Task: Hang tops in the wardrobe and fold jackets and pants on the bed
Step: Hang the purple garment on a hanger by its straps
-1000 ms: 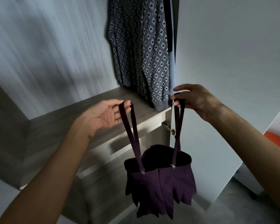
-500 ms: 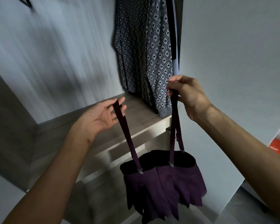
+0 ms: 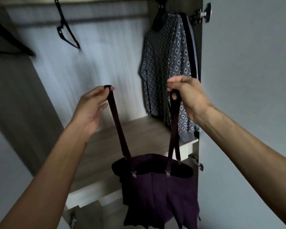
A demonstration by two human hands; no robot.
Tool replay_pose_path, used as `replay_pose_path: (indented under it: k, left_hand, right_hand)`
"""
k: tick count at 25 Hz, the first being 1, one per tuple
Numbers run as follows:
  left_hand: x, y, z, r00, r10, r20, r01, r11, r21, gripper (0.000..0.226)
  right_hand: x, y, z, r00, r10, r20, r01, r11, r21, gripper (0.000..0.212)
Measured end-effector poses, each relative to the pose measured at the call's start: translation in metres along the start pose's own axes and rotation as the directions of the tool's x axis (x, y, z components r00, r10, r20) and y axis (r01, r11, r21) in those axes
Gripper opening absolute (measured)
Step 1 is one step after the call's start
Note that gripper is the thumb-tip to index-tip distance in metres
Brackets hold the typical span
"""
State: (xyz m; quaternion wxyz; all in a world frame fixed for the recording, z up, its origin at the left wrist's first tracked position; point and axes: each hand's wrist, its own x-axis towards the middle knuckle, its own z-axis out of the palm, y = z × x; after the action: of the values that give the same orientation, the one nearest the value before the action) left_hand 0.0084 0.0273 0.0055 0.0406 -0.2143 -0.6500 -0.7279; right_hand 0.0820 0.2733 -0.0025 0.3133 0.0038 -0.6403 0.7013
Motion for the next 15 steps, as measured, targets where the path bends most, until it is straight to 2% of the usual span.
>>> replay_pose_path:
  k: [2,4,8,12,15]
  left_hand:
    - [0.006,0.019,-0.006,0.995,0.083,-0.049,-0.087,0.993,-0.078,0.013]
    - [0.016,0.041,-0.014,0.984,0.155,-0.086,-0.163,0.982,-0.096,0.014]
    - [0.040,0.091,-0.032,0.952,0.275,-0.133,-0.283,0.958,-0.050,0.015]
    - [0.077,0.124,-0.053,0.926,0.327,-0.187,-0.338,0.941,-0.029,0.014]
    - [0.125,0.119,-0.077,0.926,0.297,-0.235,-0.314,0.948,-0.039,0.011]
  right_hand:
    - [0.010,-0.017,0.015,0.986,-0.168,0.014,0.169,0.978,-0.119,0.017]
    - [0.028,-0.028,0.032,0.942,-0.335,-0.018,0.315,0.904,-0.290,0.016]
    - [0.069,-0.053,0.065,0.886,-0.460,-0.065,0.444,0.879,-0.172,0.023]
    - [0.106,-0.085,0.099,0.822,-0.567,-0.053,0.555,0.818,-0.152,0.025]
    - [0.156,-0.077,0.123,0.836,-0.547,-0.037,0.540,0.834,-0.110,0.025]
